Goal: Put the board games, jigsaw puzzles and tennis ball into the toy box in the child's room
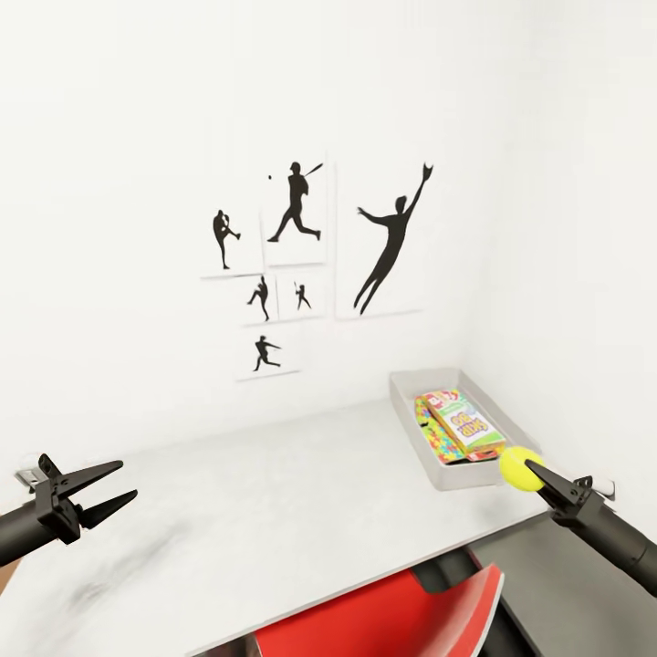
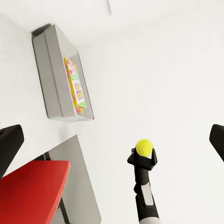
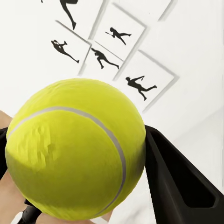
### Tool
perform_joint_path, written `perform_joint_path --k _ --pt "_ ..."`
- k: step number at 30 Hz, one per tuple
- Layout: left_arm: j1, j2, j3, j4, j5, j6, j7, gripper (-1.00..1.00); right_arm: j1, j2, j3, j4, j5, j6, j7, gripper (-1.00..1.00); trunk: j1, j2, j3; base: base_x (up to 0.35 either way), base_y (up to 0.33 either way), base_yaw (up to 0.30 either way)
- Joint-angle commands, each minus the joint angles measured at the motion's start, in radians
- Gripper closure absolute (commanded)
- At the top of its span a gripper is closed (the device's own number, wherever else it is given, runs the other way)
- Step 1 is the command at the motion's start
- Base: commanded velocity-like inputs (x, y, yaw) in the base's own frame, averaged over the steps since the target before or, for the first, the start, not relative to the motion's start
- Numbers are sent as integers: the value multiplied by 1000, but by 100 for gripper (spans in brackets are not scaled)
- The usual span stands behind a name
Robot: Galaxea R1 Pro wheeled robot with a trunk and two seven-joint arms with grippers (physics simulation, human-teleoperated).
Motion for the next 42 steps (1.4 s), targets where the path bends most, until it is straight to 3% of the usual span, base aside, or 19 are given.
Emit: perform_joint_path --k 1,13,20,29,42 --pt "-1 0 1 0 -4 4 -6 -100 -1 0 0 0 -4 10 0 100 1 -2 -2 211 -147 0" --pt "-1 0 1 1 -5 4 -6 -100 -1 0 0 0 -5 10 0 100 1 -2 -2 210 -93 0" --pt "-1 0 1 1 -5 4 -6 -100 -1 1 0 0 -4 9 0 100 1 -2 -2 26 -18 0" --pt "-1 0 1 1 -5 4 -6 -100 -1 1 1 2 -5 -49 2 100 1 -2 -2 1 -1 0" --pt "-1 1 1 1 -5 4 -6 -100 3 2 3 -5 -5 -55 1 100 1 -2 -2 0 0 0"
